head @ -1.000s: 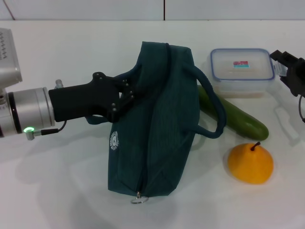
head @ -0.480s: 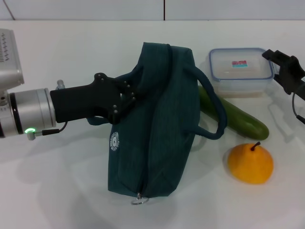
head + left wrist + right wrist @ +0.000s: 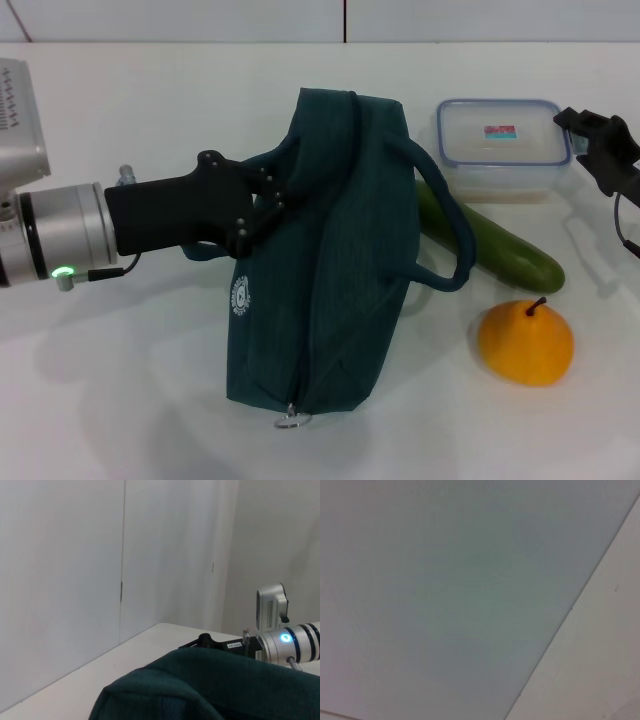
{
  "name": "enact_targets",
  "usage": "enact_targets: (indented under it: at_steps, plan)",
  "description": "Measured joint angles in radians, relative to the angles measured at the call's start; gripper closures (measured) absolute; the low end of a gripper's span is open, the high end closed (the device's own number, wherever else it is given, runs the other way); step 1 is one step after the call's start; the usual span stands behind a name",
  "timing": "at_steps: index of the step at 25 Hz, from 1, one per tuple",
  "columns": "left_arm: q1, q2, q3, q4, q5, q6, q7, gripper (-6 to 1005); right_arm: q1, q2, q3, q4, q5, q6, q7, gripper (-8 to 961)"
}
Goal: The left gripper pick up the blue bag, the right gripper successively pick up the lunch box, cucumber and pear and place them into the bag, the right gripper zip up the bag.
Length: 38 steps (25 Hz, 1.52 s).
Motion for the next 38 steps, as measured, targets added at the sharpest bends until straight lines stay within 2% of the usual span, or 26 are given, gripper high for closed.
enact_targets:
  at_steps: [4, 13, 29, 38]
  plan:
    - [0.0, -0.001, 0.0, 0.0, -0.001, 0.0, 0.005, 964, -0.001, 0.0, 0.002, 0.0, 0.001, -0.006, -0.026, 730]
    - [0.009, -0.001, 0.0, -0.008, -0.047, 0.012, 0.003, 964, -0.012, 0.0, 0.007, -0.002, 0.009, -0.021, -0.074, 732]
    - [0.011, -0.002, 0.0, -0.016, -0.048, 0.015, -0.002, 963, -0.032, 0.0, -0.001, -0.014, 0.003, -0.058, -0.051, 743]
    - [0.011, -0.001, 0.0, -0.028, -0.046, 0.015, 0.0, 964, -0.034, 0.0, 0.002, -0.01, 0.001, -0.05, -0.044, 700]
